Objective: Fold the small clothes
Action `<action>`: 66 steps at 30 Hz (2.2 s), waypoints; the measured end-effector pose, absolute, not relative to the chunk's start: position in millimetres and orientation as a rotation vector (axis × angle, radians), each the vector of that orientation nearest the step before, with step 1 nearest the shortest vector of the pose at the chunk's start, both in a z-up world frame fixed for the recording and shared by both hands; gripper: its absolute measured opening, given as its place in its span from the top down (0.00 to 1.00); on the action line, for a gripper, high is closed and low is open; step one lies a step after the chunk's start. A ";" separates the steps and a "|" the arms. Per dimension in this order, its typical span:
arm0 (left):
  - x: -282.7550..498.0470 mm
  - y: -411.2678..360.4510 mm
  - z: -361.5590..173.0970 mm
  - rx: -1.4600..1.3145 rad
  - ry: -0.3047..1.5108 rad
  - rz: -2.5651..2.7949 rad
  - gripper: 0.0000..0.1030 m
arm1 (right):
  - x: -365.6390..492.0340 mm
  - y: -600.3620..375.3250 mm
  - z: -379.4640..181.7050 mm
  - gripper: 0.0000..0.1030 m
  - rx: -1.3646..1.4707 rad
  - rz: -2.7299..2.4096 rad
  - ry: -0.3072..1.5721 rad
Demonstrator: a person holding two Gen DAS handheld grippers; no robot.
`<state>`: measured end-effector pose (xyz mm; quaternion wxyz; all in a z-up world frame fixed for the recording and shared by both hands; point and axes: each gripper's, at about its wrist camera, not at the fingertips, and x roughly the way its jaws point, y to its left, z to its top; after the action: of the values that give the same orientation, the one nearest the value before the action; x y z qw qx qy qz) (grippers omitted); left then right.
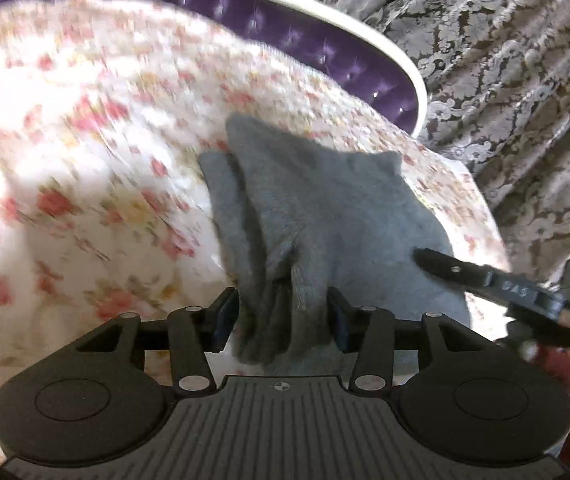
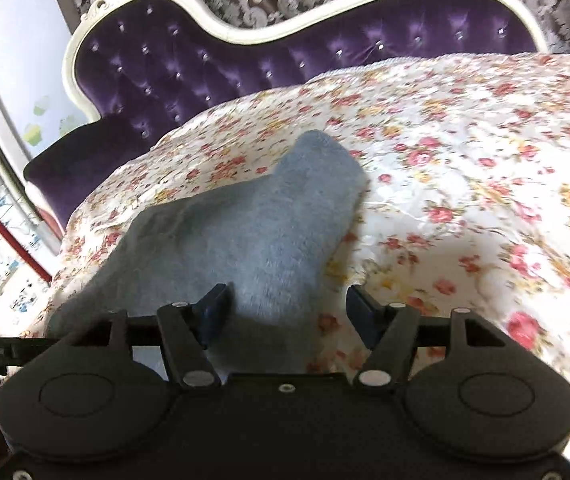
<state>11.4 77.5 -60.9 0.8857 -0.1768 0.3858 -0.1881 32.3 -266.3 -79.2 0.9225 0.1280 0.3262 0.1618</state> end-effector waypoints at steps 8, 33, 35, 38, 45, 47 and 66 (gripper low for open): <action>-5.0 58.3 -8.4 -0.139 0.561 -0.289 0.56 | 0.4 -268.8 -55.2 0.32 0.162 0.313 0.475; 32.8 21.2 -67.8 -0.081 0.663 -0.228 0.47 | 51.7 -251.9 -81.5 0.65 0.097 0.300 0.526; 33.0 19.6 -68.2 -0.080 0.659 -0.227 0.47 | 60.7 -248.4 -77.3 0.65 0.067 0.313 0.532; 34.5 17.3 -67.2 -0.072 0.658 -0.225 0.47 | 86.5 -245.4 -80.4 0.64 0.033 0.332 0.581; 33.6 16.7 -66.2 -0.073 0.658 -0.213 0.44 | 128.2 -267.7 -92.0 0.49 0.128 0.192 0.638; 33.5 16.4 -66.3 -0.071 0.656 -0.202 0.41 | 121.8 -273.6 -87.8 0.46 0.143 0.165 0.617; -25.3 16.7 -34.4 -0.040 0.585 -0.160 0.00 | -26.0 -259.1 -40.9 0.01 0.065 0.198 0.402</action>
<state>-25.3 16.7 -34.4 0.9541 -0.0197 0.2882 -0.0788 -26.1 -259.1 -40.9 0.9745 0.0324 0.1992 0.0983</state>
